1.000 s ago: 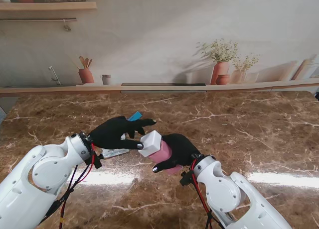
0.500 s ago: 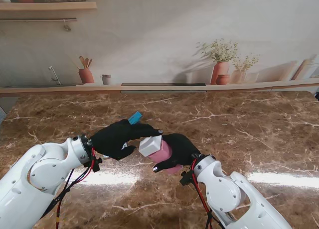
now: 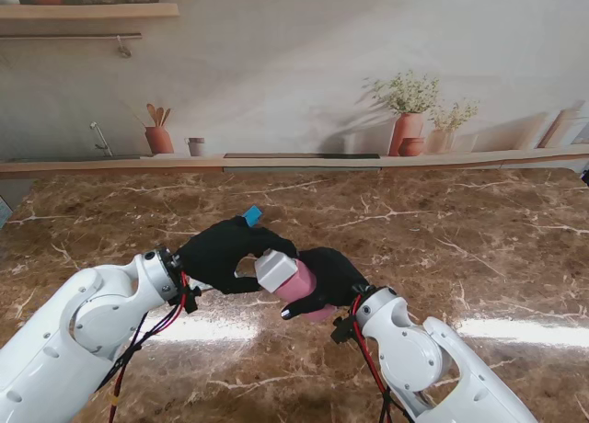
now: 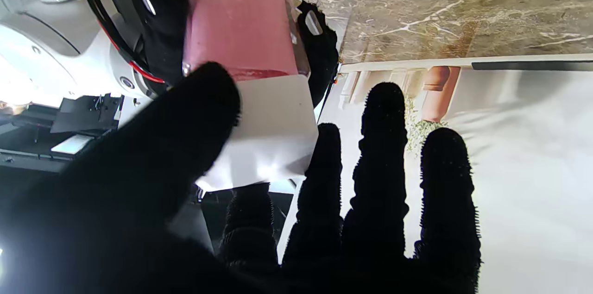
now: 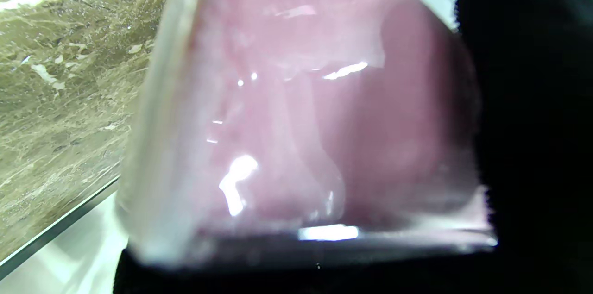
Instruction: Fill the seasoning bottle
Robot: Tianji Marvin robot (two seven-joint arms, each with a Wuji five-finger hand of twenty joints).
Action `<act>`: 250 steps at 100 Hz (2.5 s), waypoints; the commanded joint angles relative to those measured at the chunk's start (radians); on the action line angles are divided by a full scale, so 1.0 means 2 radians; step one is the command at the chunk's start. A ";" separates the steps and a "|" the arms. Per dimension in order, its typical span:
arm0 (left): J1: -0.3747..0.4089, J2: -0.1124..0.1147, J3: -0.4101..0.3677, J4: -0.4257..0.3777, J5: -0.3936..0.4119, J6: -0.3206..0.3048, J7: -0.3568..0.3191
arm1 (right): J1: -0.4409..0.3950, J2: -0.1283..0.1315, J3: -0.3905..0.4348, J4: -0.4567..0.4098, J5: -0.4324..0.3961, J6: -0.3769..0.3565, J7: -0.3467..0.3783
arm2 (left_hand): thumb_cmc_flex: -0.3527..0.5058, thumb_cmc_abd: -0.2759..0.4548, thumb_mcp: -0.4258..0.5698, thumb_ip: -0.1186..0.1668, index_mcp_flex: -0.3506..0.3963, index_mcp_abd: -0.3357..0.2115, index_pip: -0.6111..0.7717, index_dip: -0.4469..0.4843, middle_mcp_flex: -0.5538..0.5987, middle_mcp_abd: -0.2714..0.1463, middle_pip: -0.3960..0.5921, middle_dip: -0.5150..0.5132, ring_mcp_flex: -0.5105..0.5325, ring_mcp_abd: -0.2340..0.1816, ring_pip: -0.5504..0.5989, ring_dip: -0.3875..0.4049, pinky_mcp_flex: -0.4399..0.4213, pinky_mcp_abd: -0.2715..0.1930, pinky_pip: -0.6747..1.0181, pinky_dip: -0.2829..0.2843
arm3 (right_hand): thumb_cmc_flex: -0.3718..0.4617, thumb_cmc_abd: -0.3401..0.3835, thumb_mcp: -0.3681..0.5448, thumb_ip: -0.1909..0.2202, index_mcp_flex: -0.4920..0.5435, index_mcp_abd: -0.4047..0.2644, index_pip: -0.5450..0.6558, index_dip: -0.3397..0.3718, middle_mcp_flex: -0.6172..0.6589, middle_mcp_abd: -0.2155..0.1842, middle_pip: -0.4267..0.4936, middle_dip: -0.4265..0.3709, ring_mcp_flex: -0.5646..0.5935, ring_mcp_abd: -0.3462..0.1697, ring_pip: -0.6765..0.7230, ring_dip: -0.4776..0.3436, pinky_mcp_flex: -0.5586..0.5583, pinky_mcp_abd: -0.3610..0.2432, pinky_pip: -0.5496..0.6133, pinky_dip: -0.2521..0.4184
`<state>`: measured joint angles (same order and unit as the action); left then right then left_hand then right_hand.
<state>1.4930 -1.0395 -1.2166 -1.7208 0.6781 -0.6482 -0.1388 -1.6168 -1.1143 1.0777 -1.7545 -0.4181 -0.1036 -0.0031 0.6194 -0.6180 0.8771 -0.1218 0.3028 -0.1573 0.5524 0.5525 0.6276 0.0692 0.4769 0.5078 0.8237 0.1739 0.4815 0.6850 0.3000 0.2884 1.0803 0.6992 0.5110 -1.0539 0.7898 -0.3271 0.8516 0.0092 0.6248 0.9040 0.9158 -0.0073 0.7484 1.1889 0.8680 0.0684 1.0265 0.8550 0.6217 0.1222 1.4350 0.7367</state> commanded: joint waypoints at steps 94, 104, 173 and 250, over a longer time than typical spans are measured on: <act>0.030 -0.034 0.022 -0.005 -0.078 0.160 0.076 | -0.001 -0.008 -0.010 0.013 -0.077 -0.016 -0.060 | 0.058 0.023 -0.099 -0.037 0.298 0.089 0.236 -0.058 0.296 0.019 0.066 0.023 0.202 0.014 0.119 0.002 0.148 0.031 0.124 -0.036 | 0.198 0.183 0.266 0.027 0.110 -0.140 0.145 0.067 0.018 -0.072 0.028 0.001 0.053 -0.052 0.067 0.020 0.007 -0.015 0.023 0.014; 0.034 -0.037 0.019 -0.010 -0.084 0.175 0.084 | 0.000 -0.010 -0.010 0.020 -0.079 -0.017 -0.073 | 0.057 0.023 -0.098 -0.037 0.301 0.093 0.235 -0.056 0.301 0.021 0.067 0.022 0.207 0.014 0.122 0.000 0.153 0.030 0.129 -0.038 | 0.197 0.184 0.264 0.027 0.110 -0.141 0.145 0.067 0.018 -0.072 0.027 0.000 0.052 -0.052 0.066 0.020 0.007 -0.015 0.023 0.014; 0.056 -0.028 -0.033 -0.025 -0.025 0.175 0.071 | 0.003 -0.031 0.001 0.074 -0.048 -0.040 -0.153 | 0.044 0.026 -0.101 -0.039 0.323 0.085 0.225 -0.062 0.321 0.016 0.064 0.008 0.218 0.011 0.145 -0.031 0.174 0.026 0.158 -0.071 | 0.135 0.158 0.233 0.028 0.018 -0.157 0.130 -0.002 -0.009 -0.074 0.001 -0.044 0.023 -0.048 0.008 0.005 -0.026 -0.017 -0.032 -0.003; 0.154 0.000 -0.175 -0.045 0.077 0.146 -0.041 | 0.010 -0.046 0.000 0.109 0.008 -0.064 -0.180 | 0.048 0.005 -0.122 -0.032 0.310 0.028 0.227 -0.086 0.299 -0.009 0.056 0.012 0.199 -0.003 0.132 -0.020 0.139 0.022 0.158 -0.067 | 0.124 0.111 0.251 0.025 -0.017 -0.164 0.143 -0.018 -0.017 -0.080 -0.012 -0.074 0.013 -0.053 -0.022 0.003 -0.037 -0.020 -0.061 -0.005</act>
<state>1.7739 -1.0537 -1.5604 -1.8253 0.8266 -0.3553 -0.2106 -1.5975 -1.1993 1.0765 -1.5366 -0.4108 -0.2269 -0.3695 0.5639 -0.7212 0.4859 -0.2309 0.7811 0.1480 0.7643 0.3731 1.2263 0.1991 0.5940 0.5279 1.2359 0.2258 0.7476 0.6319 0.6019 0.3342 1.3483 0.5638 0.5439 -1.0178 0.7895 -0.3275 0.7497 0.0085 0.6941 0.8229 0.8651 -0.0314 0.6981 1.0483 0.8461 0.0464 0.8956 0.8529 0.5451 0.1107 1.3176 0.7347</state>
